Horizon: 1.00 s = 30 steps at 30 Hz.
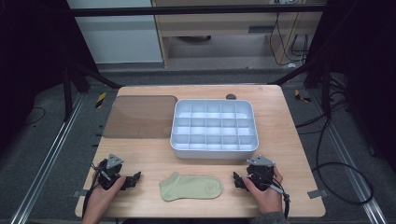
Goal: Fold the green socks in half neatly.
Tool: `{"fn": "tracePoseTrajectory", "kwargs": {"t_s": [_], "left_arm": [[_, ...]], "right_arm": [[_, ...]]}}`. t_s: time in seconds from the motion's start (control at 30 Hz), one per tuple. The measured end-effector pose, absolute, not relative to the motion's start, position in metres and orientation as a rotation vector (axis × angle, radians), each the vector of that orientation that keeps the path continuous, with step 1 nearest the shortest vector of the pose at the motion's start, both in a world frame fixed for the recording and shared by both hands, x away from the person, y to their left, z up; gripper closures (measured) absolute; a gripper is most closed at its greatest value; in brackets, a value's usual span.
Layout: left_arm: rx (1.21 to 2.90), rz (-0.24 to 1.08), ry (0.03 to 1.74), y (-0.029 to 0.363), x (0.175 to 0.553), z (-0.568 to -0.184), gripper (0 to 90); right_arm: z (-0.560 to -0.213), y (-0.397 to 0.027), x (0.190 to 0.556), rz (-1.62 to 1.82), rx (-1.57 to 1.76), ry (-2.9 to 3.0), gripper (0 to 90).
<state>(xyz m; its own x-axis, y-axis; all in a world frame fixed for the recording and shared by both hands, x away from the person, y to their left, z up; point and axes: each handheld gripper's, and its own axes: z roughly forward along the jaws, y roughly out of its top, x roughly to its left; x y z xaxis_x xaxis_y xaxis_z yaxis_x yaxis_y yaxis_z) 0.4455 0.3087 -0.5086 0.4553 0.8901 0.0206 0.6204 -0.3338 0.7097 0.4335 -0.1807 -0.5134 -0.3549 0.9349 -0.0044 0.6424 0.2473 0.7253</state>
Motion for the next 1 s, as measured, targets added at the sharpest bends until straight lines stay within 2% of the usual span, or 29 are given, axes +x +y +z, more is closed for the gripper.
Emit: {"fn": "tracePoseTrajectory", "kwargs": {"t_s": [0.2,0.33,0.43,0.53,0.57,0.77,0.87,1.0], "left_arm": [[2.08,0.543,1.255,0.307,0.445,-0.508,0.1],[2.09,0.531,1.238,0.303,0.44,-0.506,3.9],[2.091,0.514,1.228,0.301,0.432,-0.501,7.4],[2.071,0.507,1.22,0.3,0.431,-0.496,9.9],[2.069,0.481,1.214,0.296,0.431,-0.487,10.7],[2.164,0.39,1.157,0.271,0.437,-0.464,12.9],[2.192,0.369,1.137,0.262,0.441,-0.457,14.3],[2.266,0.328,1.082,0.237,0.445,-0.447,19.7]], "right_arm": [[-0.513,-0.181,0.433,0.893,1.437,2.084,1.3],[-0.513,-0.182,0.433,0.903,1.446,2.075,4.7],[-0.507,-0.181,0.432,0.893,1.439,2.108,18.5],[-0.501,-0.18,0.433,0.868,1.454,2.165,21.3],[-0.495,-0.178,0.434,0.858,1.458,2.214,26.4],[-0.471,-0.167,0.436,0.89,1.437,2.374,46.0],[-0.459,-0.158,0.434,0.94,1.414,2.409,59.6],[-0.453,-0.139,0.427,0.979,1.361,2.46,72.1]]}}
